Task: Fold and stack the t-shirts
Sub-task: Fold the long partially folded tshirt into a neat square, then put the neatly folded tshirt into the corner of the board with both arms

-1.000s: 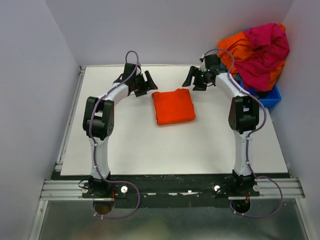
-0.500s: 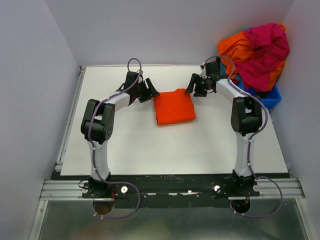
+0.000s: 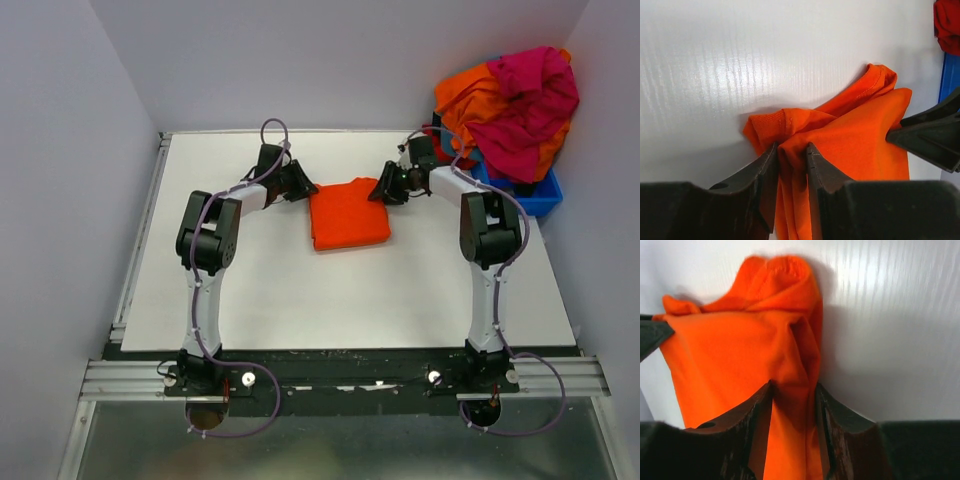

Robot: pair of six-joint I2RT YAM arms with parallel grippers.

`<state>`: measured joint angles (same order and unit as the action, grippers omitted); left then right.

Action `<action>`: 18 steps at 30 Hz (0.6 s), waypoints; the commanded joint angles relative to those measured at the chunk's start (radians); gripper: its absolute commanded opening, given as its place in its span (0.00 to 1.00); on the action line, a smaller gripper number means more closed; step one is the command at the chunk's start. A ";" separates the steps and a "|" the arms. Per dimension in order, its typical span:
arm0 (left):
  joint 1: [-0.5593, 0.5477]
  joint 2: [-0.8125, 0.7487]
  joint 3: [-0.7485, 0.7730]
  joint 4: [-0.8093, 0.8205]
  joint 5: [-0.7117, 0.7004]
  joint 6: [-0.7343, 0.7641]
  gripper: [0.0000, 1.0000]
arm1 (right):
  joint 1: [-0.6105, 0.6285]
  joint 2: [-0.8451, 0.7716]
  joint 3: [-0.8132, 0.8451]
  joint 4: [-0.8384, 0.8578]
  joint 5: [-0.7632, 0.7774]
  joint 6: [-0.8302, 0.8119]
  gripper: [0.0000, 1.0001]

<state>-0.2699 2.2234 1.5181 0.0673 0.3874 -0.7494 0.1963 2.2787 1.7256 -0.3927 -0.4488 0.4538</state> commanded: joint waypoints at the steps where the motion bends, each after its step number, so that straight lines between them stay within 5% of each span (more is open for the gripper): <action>1: -0.002 0.006 -0.033 0.110 0.079 0.001 0.33 | 0.003 -0.120 -0.209 0.089 -0.062 0.039 0.45; 6: -0.002 -0.077 -0.234 0.244 0.136 -0.014 0.30 | 0.006 -0.267 -0.440 0.178 -0.061 0.059 0.31; 11: -0.015 -0.238 -0.539 0.416 0.145 -0.057 0.20 | 0.031 -0.433 -0.645 0.213 -0.034 0.066 0.29; 16: -0.045 -0.373 -0.746 0.517 0.131 -0.077 0.38 | 0.046 -0.600 -0.837 0.219 0.010 0.066 0.34; 18: -0.054 -0.410 -0.775 0.511 0.123 -0.071 0.50 | 0.046 -0.654 -0.860 0.203 0.027 0.051 0.44</action>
<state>-0.3012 1.8961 0.8207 0.4957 0.5049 -0.8185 0.2379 1.7157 0.9188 -0.1959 -0.4725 0.5186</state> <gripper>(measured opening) 0.378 0.360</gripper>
